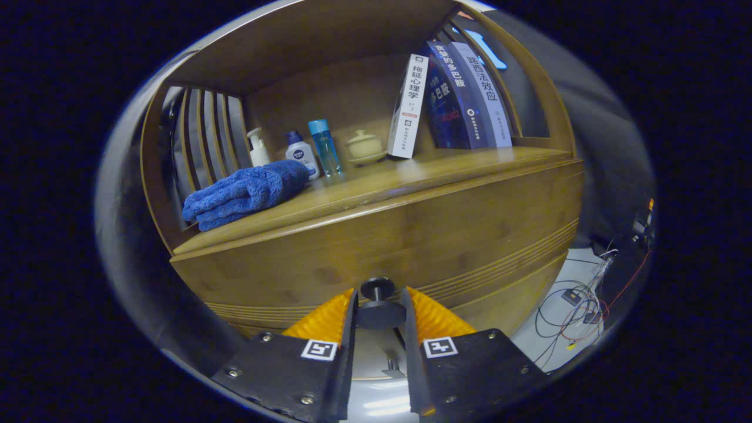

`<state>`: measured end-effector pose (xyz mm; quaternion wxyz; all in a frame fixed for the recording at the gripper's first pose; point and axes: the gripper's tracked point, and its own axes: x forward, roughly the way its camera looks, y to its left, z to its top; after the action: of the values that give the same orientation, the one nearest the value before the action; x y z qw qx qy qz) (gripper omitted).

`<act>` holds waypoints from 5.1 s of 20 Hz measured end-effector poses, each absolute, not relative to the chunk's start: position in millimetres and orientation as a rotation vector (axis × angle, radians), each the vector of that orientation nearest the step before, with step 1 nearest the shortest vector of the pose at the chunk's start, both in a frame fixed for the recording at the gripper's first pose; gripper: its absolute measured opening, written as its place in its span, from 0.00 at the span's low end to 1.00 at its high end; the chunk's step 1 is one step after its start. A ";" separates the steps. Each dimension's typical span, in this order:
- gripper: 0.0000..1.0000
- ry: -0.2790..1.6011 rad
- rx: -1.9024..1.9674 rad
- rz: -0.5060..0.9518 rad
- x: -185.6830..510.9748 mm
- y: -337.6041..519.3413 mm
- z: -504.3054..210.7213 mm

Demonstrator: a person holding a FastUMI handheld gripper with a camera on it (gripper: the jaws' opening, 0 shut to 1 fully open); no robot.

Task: Pull open the drawer, take out the items inside it, and place them on the countertop above the cabinet.

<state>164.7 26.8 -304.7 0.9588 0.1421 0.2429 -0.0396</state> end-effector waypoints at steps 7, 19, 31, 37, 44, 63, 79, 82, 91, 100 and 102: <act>0.39 0.479 0.302 -0.084 156.4 27.2 -302.7; 0.39 0.480 0.297 -0.101 133.6 29.4 -298.5; 0.01 0.516 0.213 0.004 81.3 47.8 -310.4; 0.46 0.501 0.231 -0.146 93.7 8.6 -304.4; 0.61 0.471 0.189 -0.042 121.0 39.6 -297.0; 0.71 0.426 0.264 -0.128 126.8 28.5 -294.4; 0.30 0.524 0.085 -0.082 129.0 30.8 -302.1; 0.30 0.516 0.098 -0.095 106.1 30.7 -298.7; 0.30 0.518 0.089 -0.147 39.5 29.4 -290.5; 0.30 0.541 0.105 -0.204 9.9 28.7 -292.4; 0.30 0.532 0.117 -0.189 10.3 29.0 -292.3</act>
<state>10.3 29.0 -292.3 0.9588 0.0576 0.2623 -0.0930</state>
